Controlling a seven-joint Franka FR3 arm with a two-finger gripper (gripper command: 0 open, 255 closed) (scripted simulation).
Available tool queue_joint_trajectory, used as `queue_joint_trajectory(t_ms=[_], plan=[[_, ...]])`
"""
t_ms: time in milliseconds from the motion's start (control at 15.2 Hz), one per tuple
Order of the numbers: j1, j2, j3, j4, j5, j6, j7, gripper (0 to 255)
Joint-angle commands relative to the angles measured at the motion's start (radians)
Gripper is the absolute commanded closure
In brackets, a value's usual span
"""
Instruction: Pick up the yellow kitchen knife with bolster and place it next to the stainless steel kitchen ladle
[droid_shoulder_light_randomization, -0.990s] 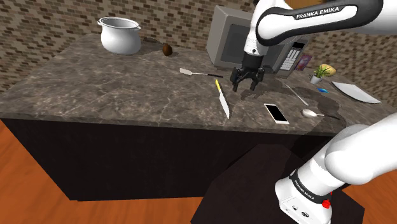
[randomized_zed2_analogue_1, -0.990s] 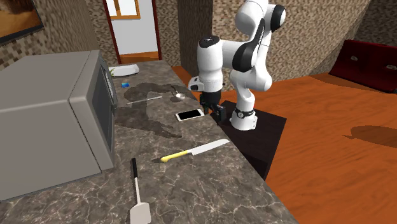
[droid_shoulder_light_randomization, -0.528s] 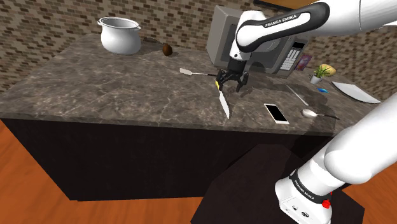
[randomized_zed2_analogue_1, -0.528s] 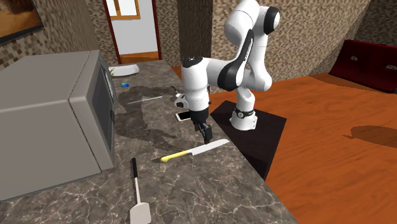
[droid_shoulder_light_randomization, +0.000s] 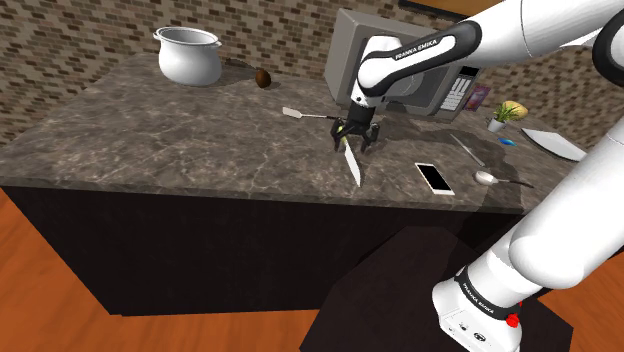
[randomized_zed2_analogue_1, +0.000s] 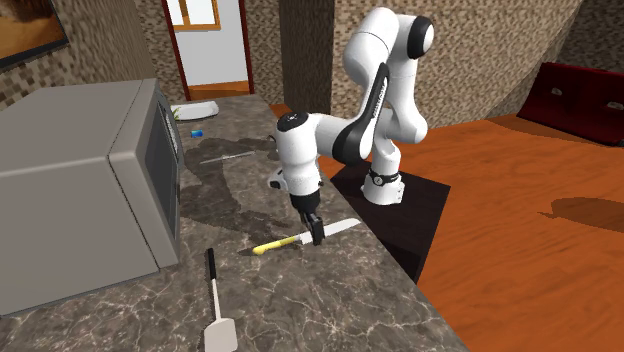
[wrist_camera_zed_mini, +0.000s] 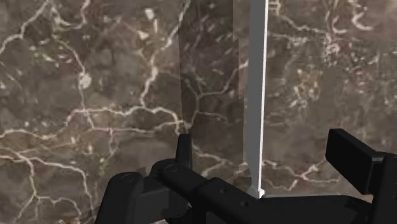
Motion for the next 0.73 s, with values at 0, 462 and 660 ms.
queue_joint_trajectory(t_ms=[0, 462, 660], plan=[[0.000, 0.012, 0.000, -0.015, 0.002, 0.027, -0.002, 0], [0.001, 0.015, 0.001, -0.019, 0.002, 0.035, -0.002, 0], [0.001, 0.015, 0.001, -0.019, 0.002, 0.035, -0.002, 255]])
